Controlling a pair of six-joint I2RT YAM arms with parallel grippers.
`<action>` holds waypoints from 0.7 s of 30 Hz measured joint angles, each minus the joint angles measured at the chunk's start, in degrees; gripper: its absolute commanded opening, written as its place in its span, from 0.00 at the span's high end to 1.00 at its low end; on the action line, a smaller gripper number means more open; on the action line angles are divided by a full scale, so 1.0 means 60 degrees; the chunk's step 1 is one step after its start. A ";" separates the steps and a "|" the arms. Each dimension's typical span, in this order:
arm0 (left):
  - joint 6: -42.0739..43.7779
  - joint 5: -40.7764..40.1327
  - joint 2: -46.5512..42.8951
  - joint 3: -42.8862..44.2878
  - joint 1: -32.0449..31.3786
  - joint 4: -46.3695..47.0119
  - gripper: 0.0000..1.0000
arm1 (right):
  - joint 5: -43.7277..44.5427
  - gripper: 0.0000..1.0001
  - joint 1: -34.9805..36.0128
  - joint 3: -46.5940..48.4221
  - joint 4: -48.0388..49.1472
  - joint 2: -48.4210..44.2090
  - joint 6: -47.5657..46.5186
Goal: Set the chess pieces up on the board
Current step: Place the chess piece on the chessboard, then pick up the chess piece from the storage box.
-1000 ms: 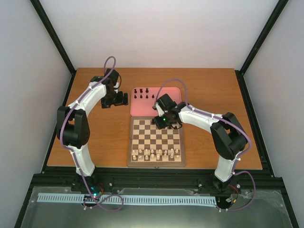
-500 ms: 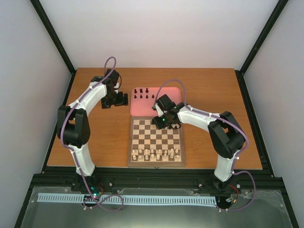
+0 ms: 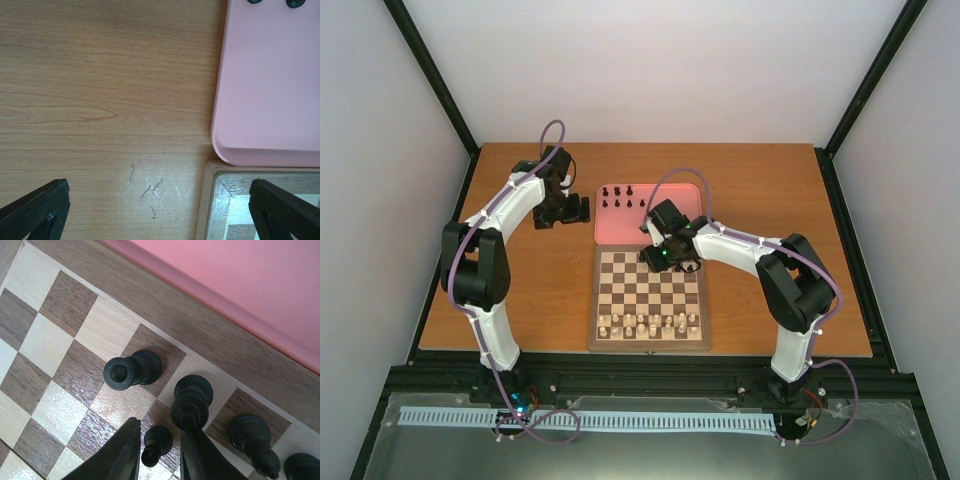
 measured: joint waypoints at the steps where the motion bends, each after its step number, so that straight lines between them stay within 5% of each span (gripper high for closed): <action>1: -0.0004 0.0000 0.0000 0.0000 0.0000 0.0000 0.00 | 0.0000 0.76 0.0000 0.0004 0.0000 0.0000 -0.0015; 12: -0.0004 0.0000 0.0004 0.0000 0.0000 0.0000 0.00 | -0.0160 0.62 0.0000 0.0007 -0.0368 -0.0171 -0.0135; 21: -0.0004 0.0004 0.0004 0.0000 0.0000 -0.0004 0.00 | -0.0171 0.61 0.0000 0.1078 -0.1672 -0.1515 -0.0277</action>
